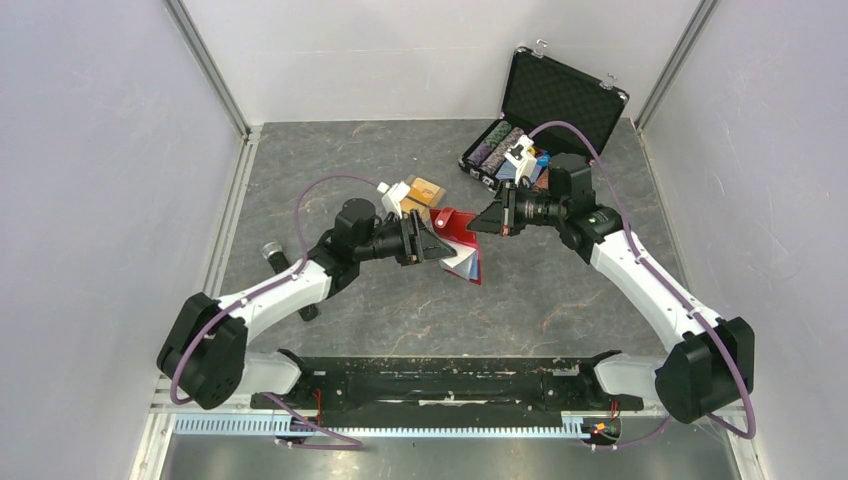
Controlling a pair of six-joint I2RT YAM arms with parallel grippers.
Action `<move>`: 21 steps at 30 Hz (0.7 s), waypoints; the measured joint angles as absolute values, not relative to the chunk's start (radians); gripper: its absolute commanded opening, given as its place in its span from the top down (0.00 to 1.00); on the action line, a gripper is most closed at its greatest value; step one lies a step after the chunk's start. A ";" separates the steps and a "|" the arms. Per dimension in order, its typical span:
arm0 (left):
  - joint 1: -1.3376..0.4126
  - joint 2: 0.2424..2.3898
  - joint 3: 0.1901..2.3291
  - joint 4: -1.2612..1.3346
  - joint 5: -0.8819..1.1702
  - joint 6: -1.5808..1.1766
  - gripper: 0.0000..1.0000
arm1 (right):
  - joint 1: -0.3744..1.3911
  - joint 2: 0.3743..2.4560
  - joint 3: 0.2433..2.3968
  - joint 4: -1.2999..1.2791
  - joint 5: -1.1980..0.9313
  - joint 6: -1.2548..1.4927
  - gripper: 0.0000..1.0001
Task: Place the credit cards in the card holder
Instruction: Turn over the card slot in the card holder.
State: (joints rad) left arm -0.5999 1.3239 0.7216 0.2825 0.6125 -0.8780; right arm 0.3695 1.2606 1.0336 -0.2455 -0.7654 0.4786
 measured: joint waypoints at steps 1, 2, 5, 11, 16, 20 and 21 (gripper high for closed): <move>-0.600 1.317 0.716 0.290 0.612 -0.882 0.31 | 0.369 1.261 1.029 -0.246 -0.767 0.479 1.00; -0.600 1.307 0.713 0.290 0.609 -0.884 0.29 | 0.369 1.261 1.027 -0.246 -0.767 0.480 1.00; -0.600 1.268 0.712 0.265 0.582 -0.881 0.27 | 0.368 1.261 1.018 -0.247 -0.768 0.482 1.00; -0.600 1.211 0.718 0.134 0.505 -0.821 0.27 | 0.368 1.261 1.018 -0.247 -0.773 0.489 1.00; -0.600 1.251 0.720 0.080 0.490 -0.786 0.27 | 0.368 1.261 1.018 -0.242 -0.784 0.504 1.00; -0.600 1.290 0.720 0.092 0.492 -0.784 0.28 | 0.367 1.261 1.017 -0.234 -0.791 0.517 1.00; -0.601 1.302 0.720 0.102 0.497 -0.785 0.30 | 0.366 1.261 1.016 -0.233 -0.793 0.520 1.00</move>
State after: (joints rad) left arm -0.6006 1.3018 0.7197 0.1024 0.4969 -0.7845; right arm 0.3664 1.2606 1.0164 -0.2325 -0.7929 0.5201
